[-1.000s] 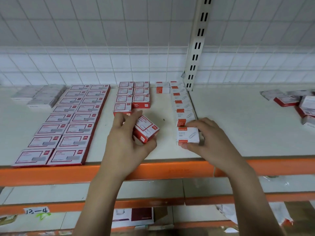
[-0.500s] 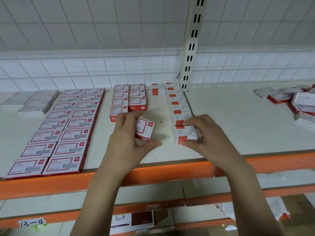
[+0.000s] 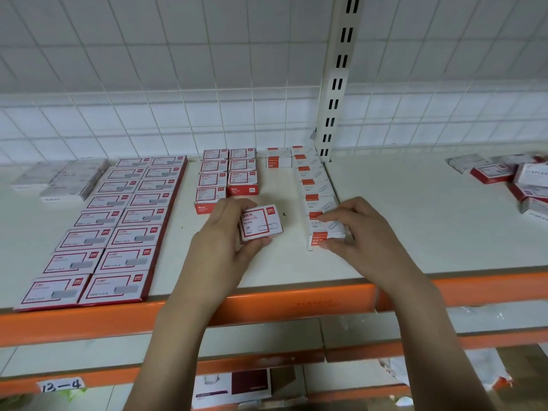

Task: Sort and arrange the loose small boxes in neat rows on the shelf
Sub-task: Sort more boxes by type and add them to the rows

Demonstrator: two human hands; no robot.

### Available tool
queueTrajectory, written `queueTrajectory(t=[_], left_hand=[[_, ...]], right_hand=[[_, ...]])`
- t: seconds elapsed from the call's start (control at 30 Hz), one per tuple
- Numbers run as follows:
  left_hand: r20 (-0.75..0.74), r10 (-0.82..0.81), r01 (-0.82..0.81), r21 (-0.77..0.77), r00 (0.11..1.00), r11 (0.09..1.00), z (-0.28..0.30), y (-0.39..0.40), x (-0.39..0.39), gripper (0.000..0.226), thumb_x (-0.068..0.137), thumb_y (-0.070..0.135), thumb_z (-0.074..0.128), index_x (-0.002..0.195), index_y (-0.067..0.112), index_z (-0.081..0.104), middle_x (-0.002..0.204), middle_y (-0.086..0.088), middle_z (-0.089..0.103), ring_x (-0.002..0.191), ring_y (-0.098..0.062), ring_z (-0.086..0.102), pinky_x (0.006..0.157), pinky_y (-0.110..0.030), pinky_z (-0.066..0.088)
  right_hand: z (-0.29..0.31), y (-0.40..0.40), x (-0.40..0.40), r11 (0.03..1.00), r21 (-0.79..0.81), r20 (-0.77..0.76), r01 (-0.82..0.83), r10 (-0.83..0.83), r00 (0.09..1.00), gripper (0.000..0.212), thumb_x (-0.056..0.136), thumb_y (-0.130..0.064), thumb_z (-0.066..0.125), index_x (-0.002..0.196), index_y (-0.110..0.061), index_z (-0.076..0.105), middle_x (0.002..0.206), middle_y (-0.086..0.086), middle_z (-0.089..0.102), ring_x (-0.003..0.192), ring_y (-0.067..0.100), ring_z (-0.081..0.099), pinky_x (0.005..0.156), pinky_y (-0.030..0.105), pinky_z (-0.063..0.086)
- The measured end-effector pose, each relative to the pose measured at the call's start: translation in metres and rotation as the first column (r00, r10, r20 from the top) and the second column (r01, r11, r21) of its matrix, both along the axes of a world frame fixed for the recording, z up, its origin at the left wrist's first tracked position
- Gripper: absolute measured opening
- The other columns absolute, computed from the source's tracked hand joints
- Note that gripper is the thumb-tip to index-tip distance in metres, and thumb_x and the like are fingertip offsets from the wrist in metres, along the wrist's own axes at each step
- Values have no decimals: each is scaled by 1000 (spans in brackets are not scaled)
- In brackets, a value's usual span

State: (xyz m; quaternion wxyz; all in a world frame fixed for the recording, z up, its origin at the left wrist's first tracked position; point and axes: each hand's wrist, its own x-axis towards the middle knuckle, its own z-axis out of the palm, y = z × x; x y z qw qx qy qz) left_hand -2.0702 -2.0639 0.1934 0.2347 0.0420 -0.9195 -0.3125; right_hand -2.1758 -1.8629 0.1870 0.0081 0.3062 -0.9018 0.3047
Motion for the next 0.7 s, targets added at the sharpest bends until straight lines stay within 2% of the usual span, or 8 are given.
queueTrajectory(t=[0.07,0.13,0.3,0.4,0.5,0.57,0.7], left_hand=[[-2,-6,6,-41,1000,999,-1,-2,-1,43,76,23,74,113,17,54,107,4,58,94,-12,53,76,-11,39],[-7,-3,2,-89,1000,996,-2,-4,-2,42,76,28,73,113,16,57,107,0,61,97,-19,55,82,-25,42],[23,27,-25,-97,999,995,-1,-9,-2,43,71,34,61,111,19,58,107,2,62,97,-23,55,81,-41,47],[31,48,-43,-131,998,990,1,-14,-8,43,72,38,58,109,17,59,104,0,64,93,-27,56,79,-42,47],[57,58,-45,-211,997,976,4,-25,-22,55,70,51,45,109,15,61,103,-4,66,91,-33,56,78,-46,48],[81,69,-46,-257,994,965,4,-32,-34,57,70,50,47,111,14,62,105,-6,66,92,-36,54,79,-45,46],[215,139,-42,-401,967,915,2,-40,-52,48,82,37,63,125,17,55,128,-1,53,118,-29,39,91,-37,31]], right_hand=[[0,-1,0,1000,7,-3,1,-1,1000,42,77,-20,74,118,-21,62,107,-7,42,109,13,47,95,21,39],[0,-1,0,1000,5,-5,4,-4,1000,43,77,-20,74,118,-21,61,108,-8,41,110,14,46,95,22,39],[1,-1,0,1000,21,-19,19,-19,1000,48,75,-32,74,120,-27,56,110,-10,41,107,9,42,90,17,34],[4,-3,1,999,-25,-45,24,-25,999,48,76,-38,71,120,-27,56,111,-10,43,104,7,44,89,19,35],[8,-7,1,999,-43,-68,24,-26,997,45,79,-40,67,121,-27,55,111,-8,45,105,7,45,87,18,35],[10,-8,1,999,-48,-80,19,-23,997,44,80,-39,66,121,-27,56,111,-7,47,107,8,45,87,19,35],[13,-10,3,999,-53,-88,8,-13,996,42,81,-38,66,120,-25,56,110,-9,47,108,11,46,90,22,37]])
